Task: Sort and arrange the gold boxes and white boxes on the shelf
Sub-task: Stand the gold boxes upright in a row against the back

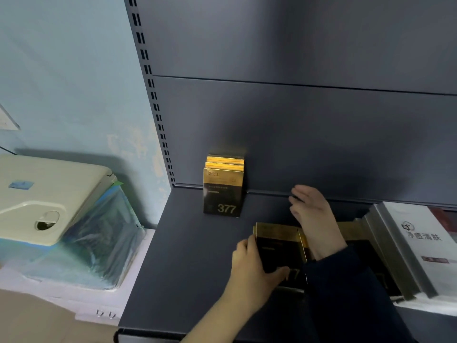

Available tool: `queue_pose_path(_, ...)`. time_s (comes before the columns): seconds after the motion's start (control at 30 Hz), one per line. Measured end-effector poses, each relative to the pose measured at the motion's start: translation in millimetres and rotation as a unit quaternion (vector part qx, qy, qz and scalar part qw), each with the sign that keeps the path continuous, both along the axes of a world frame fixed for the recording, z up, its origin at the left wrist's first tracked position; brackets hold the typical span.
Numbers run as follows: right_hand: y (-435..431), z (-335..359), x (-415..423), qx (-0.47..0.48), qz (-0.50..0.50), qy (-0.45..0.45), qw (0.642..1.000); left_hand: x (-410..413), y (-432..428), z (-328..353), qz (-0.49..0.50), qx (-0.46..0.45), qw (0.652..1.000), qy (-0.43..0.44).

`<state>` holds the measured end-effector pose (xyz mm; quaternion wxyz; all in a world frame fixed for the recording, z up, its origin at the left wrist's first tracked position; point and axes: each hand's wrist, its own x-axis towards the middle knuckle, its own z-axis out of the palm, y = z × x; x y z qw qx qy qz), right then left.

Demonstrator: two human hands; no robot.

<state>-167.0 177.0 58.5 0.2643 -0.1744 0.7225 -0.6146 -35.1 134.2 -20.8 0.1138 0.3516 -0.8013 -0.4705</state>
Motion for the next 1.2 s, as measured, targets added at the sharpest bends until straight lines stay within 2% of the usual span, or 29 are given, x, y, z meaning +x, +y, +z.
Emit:
queue_pose_path(0.07, 5, 1, 1, 0.002, 0.008, 0.003, 1.0, 4, -3, 6, 0.011, -0.005, 1.0, 0.023)
queue_pose_path(0.27, 8, -3, 11, 0.046, 0.039, 0.022, 0.998, 29, -28, 9, 0.058, 0.168, 0.983, 0.039)
queue_pose_path(0.33, 6, -3, 16, 0.074, 0.075, 0.008, 0.994, 39, -33, 7, 0.082, 0.251, 0.962, 0.071)
queue_pose_path(0.43, 2, -1, 28, 0.088, 0.1, -0.022, 0.991, 53, -39, 8, 0.124, 0.336, 0.919, 0.164)
queue_pose_path(0.5, -1, -2, 38, 0.073, 0.087, -0.019, 0.993, 59, -39, 10, 0.145, 0.339, 0.905, 0.213)
queue_pose_path(0.57, -4, -5, 48, 0.07, 0.06, 0.035, 0.995, 63, -39, 11, 0.162, 0.317, 0.901, 0.249)
queue_pose_path(0.63, -6, -8, 58, 0.085, 0.071, 0.058, 0.992, 64, -38, 13, 0.188, 0.326, 0.878, 0.297)
queue_pose_path(0.7, -6, -11, 69, 0.072, 0.138, -0.01, 0.988, 66, -39, 16, 0.201, 0.353, 0.845, 0.349)
queue_pose_path(0.77, -5, -13, 75, 0.038, 0.184, -0.056, 0.981, 71, -40, 22, 0.197, 0.366, 0.826, 0.381)
queue_pose_path(1.07, -4, -11, 69, 0.025, 0.184, 0.005, 0.983, 88, -48, 32, 0.177, 0.292, 0.869, 0.358)
queue_pose_path(1.2, -17, -12, 66, 0.025, 0.17, 0.042, 0.984, 81, -67, 34, 0.172, 0.134, 0.941, 0.26)
